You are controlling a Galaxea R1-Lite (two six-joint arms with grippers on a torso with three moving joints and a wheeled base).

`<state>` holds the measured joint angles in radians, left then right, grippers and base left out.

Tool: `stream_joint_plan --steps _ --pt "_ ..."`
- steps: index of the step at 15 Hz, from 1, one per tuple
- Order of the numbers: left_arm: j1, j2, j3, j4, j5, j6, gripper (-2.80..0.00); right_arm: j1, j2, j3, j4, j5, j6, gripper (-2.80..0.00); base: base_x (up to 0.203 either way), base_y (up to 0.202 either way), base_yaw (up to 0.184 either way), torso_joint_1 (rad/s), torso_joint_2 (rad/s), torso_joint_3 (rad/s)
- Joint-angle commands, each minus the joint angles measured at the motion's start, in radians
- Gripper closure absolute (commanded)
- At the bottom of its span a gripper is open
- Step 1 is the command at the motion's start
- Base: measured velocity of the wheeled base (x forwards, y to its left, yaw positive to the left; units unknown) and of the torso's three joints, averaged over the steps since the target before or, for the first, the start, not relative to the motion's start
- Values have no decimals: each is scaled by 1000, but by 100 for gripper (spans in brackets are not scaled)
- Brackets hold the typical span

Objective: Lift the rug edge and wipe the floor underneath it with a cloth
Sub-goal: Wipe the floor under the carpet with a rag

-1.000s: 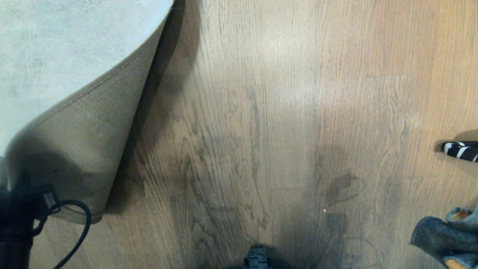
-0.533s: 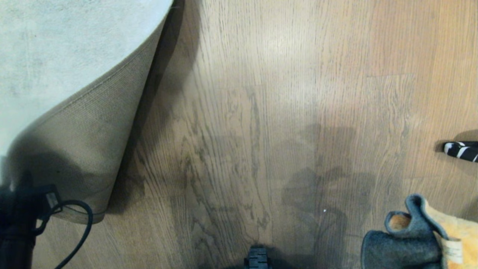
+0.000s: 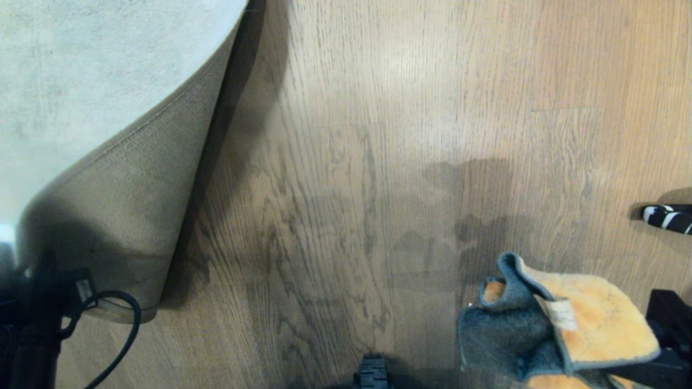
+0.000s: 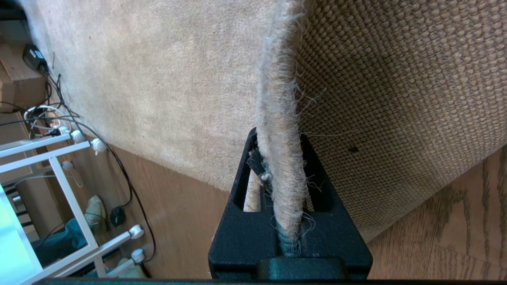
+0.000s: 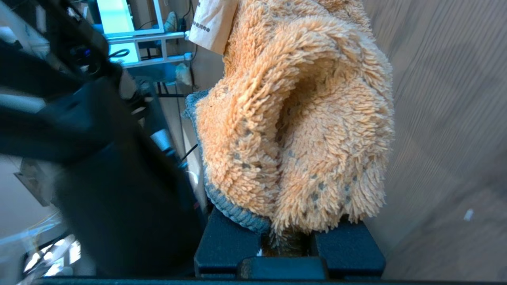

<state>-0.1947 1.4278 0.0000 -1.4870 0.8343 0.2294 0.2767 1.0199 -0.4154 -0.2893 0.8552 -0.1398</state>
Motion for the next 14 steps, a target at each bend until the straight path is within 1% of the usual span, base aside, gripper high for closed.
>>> stream_joint_plan --steps 1,4,5,6,7,9,11,14 --pt "0 22 0 -9 5 -5 0 73 196 -43 -101 -49 -1 0 0 0 0 0 0 0" --pt "0 29 0 -9 6 -10 0 199 345 -88 -264 -208 3 0 0 0 0 0 0 0" --pt "0 29 0 -9 8 -10 0 252 379 -96 -327 -268 23 0 0 0 0 0 0 0" --pt "1 29 0 -8 8 -10 0 311 394 -106 -370 -318 64 0 0 0 0 0 0 0" --pt "1 28 0 -8 8 -10 0 374 403 -121 -390 -365 103 0 0 0 0 0 0 0" --pt "0 29 0 -9 6 -8 0 514 451 -168 -412 -499 155 0 0 0 0 4 -1 15" --pt "1 29 0 -9 5 -8 0 601 538 -223 -439 -605 171 0 0 0 0 0 0 0" --pt "0 40 -1 -9 5 -9 0 708 629 -298 -472 -719 179 0 0 0 0 0 0 0"
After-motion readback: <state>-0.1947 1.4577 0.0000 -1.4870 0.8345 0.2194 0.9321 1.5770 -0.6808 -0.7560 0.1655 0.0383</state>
